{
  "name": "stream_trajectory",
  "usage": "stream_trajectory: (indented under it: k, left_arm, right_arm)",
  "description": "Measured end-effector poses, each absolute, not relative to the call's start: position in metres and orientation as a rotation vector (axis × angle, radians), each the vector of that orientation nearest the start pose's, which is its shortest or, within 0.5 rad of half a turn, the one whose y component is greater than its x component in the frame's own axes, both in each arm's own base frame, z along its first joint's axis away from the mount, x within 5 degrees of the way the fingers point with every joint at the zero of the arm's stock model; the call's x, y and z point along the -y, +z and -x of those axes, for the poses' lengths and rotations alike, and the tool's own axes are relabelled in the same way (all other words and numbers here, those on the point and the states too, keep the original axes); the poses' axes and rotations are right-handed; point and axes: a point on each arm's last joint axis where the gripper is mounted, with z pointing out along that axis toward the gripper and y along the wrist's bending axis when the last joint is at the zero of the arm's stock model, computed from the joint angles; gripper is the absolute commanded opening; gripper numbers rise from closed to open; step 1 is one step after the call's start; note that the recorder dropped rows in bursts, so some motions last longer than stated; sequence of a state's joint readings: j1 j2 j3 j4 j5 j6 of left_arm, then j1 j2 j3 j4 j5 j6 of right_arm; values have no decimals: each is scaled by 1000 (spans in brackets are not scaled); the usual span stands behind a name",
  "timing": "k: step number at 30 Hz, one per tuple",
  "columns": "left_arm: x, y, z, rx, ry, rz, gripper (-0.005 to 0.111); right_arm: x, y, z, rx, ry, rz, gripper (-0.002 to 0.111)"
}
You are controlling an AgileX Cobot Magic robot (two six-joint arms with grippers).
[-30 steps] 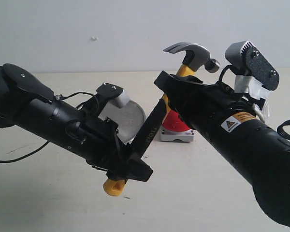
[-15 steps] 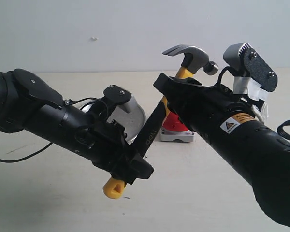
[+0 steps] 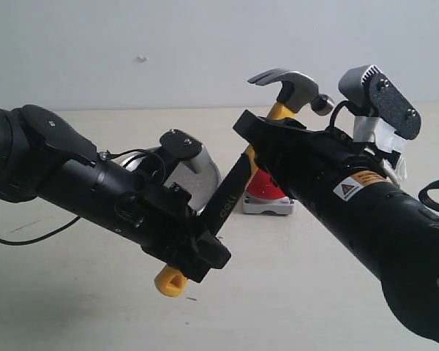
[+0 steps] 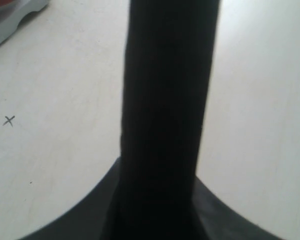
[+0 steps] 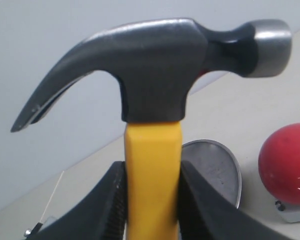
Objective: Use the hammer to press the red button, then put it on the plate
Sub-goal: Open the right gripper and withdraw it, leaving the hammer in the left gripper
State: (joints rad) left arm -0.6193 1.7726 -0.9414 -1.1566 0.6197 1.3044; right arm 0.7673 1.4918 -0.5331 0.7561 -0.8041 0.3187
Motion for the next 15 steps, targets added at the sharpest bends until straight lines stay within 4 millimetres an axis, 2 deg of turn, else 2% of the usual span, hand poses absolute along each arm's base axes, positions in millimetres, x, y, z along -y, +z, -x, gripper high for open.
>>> stream_trajectory:
  k: [3,6,15]
  left_arm:
    - [234,174,-244,-2264,-871,-1250,0]
    - [235,175,-246,-2259,-871,-1247,0]
    - [236,178,-248,-2256,-877,-1235,0]
  right_arm:
    - [-156,212,-227,-1758,736,-511,37]
    - [-155,212,-227,-1757,736,-522,44]
    - [-153,209,-227,-1776,711,-558,45]
